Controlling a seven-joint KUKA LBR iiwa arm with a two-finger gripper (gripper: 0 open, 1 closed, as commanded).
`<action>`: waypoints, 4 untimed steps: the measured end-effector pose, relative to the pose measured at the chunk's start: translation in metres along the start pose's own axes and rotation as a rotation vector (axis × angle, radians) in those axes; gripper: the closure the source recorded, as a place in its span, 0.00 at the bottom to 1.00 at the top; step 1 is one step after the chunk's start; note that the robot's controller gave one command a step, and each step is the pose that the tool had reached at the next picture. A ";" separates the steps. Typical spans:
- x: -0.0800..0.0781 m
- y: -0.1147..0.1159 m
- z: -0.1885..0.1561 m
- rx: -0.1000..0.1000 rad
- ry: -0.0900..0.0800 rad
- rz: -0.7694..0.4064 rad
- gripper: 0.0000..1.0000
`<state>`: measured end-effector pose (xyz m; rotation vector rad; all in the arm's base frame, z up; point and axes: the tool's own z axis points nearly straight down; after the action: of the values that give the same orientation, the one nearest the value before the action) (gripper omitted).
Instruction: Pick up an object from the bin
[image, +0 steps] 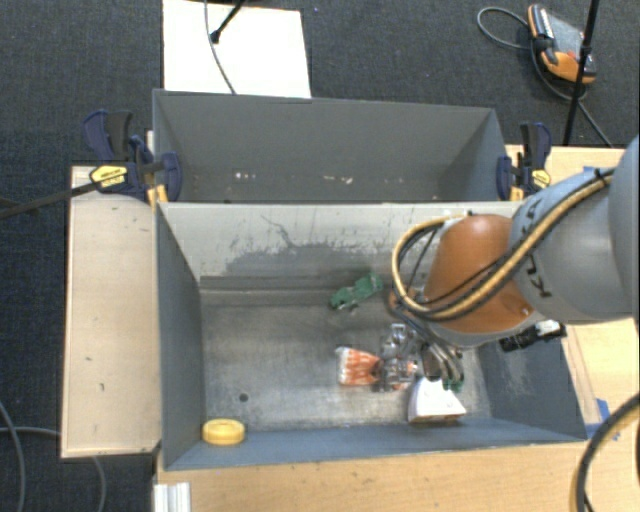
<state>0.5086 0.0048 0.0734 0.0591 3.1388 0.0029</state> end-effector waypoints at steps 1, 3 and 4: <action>0.000 0.000 0.000 0.000 0.000 0.000 1.00; 0.001 0.000 -0.004 0.000 0.003 0.000 1.00; 0.003 0.000 -0.024 0.001 0.009 0.001 1.00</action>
Offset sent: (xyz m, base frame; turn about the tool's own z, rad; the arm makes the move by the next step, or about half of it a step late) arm 0.0000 0.0002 0.0017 0.0000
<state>0.5057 0.0047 0.0975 0.0607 3.1475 0.0013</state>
